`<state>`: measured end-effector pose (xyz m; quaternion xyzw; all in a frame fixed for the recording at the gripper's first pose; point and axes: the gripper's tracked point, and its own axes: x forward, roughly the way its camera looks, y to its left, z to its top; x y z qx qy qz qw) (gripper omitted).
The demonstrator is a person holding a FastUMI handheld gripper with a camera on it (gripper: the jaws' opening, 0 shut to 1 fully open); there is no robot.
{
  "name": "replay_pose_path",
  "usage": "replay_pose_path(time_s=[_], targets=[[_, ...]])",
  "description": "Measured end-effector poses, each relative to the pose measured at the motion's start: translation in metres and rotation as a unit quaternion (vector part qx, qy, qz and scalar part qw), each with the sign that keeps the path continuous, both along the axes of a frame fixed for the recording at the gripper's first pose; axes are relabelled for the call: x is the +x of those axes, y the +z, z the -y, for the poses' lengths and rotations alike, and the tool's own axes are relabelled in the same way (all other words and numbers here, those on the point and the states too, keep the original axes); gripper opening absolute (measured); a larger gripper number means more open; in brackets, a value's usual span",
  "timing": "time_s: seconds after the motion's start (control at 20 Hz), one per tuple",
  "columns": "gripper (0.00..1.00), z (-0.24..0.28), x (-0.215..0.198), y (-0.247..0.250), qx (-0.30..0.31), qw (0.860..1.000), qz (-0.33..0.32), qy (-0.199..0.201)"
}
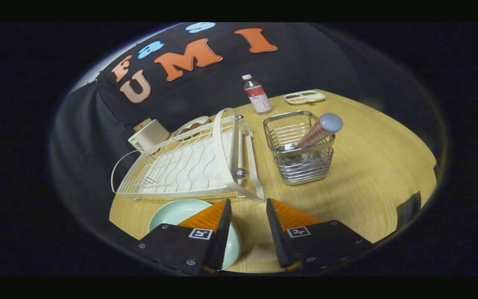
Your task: Take the plate from the dish rack, then take the spoon from the basket and place it into the plate.
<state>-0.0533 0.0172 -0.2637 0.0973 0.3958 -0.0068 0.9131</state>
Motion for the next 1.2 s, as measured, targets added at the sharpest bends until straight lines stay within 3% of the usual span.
replay_pose_path(time_s=[0.25,0.7,0.8,1.05,1.2], targets=[[0.67,0.034,0.011,0.023,-0.061,0.995,0.073,-0.013],[0.65,0.065,0.042,0.075,-0.155,0.964,0.213,-0.036],[0.58,0.068,0.043,0.072,-0.158,0.963,0.214,-0.044],[0.28,0.076,0.043,0.088,-0.165,0.951,0.252,-0.071],[0.17,0.069,0.041,0.088,-0.143,0.955,0.250,-0.069]])
